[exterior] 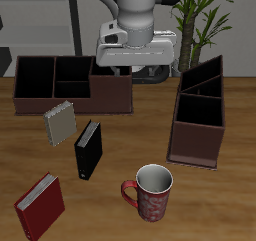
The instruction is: Place the red mug into the back desk caddy's right compartment
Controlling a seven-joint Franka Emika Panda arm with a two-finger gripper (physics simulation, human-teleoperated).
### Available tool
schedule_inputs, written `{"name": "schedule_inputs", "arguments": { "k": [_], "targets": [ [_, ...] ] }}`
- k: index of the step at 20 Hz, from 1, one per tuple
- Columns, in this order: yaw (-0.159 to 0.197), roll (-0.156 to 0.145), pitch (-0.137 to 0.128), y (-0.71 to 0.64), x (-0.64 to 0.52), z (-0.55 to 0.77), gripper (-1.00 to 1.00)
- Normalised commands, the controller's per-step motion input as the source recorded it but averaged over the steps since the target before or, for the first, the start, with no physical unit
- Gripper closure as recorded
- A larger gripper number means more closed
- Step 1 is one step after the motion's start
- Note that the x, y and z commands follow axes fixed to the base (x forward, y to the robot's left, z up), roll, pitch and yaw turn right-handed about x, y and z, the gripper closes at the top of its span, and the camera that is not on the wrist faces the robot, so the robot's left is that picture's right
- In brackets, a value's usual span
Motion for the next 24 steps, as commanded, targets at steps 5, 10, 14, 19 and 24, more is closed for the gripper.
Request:
{"name": "schedule_inputs", "arguments": {
  "k": [5, 10, 14, 19, 24],
  "targets": [
    [0.004, -0.020, -0.037, 0.12, 0.31, 0.15, -1.00],
    [0.019, 0.019, -0.059, 0.15, 0.39, 0.04, -1.00],
    [0.030, -0.016, -0.026, 0.08, 0.51, -0.13, -1.00],
    [-0.011, -0.041, -0.017, -0.02, 0.38, -0.05, -1.00],
    [0.001, -0.047, -0.016, -0.01, 0.40, -0.03, -1.00]
  ]
}}
